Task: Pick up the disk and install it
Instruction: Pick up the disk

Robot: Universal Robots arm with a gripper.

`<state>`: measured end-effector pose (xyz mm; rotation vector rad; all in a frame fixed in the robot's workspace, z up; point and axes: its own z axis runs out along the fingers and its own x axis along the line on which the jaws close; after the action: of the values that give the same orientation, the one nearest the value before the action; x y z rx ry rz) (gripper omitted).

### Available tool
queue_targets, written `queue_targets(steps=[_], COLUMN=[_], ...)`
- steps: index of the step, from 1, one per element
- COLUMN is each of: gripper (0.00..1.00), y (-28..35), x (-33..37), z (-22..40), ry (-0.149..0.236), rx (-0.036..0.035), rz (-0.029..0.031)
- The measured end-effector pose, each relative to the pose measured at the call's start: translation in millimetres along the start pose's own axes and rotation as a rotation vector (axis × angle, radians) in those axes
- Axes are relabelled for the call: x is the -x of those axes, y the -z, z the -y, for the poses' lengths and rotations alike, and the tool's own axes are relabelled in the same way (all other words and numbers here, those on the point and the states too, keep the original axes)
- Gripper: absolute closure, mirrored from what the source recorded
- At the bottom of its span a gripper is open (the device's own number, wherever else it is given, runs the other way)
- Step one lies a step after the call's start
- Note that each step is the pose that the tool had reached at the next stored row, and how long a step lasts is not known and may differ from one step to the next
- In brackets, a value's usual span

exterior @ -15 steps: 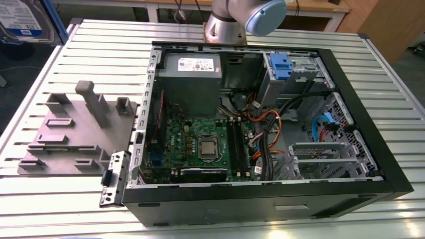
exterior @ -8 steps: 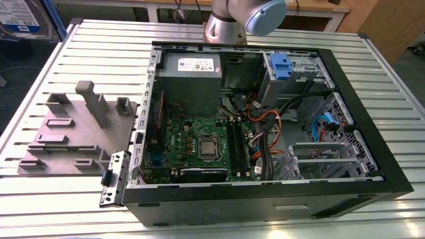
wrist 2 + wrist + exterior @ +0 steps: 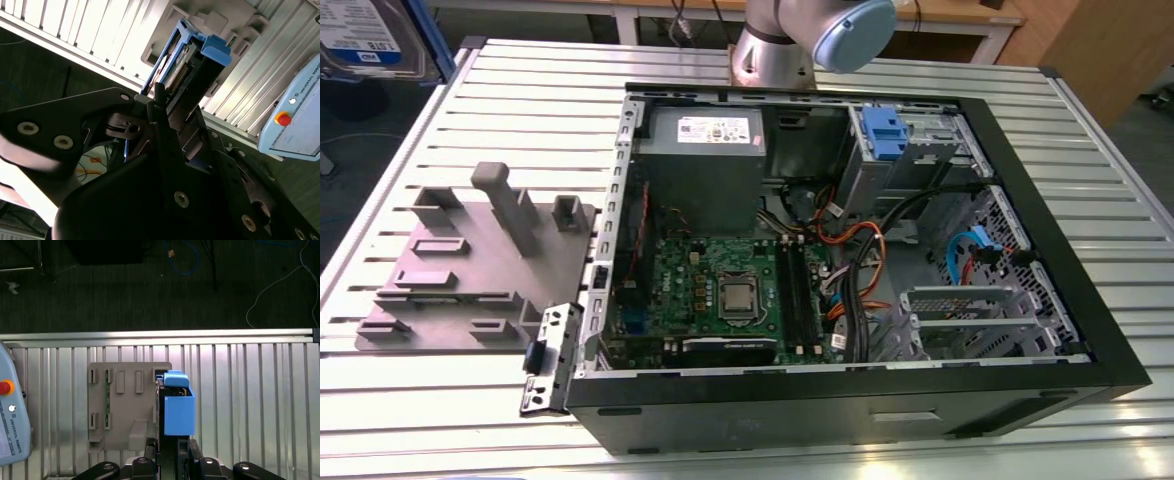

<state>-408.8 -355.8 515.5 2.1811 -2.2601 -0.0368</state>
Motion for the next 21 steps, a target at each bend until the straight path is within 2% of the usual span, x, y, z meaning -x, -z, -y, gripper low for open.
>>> queue_targets(steps=[16,21], gripper=[0.65,0.65], y=[0.4,0.4], x=[0.8,0.9], z=[21.6,23.4], ry=[0.000,0.000], rx=[0.0001,0.0000], rz=[0.0000,0.0000])
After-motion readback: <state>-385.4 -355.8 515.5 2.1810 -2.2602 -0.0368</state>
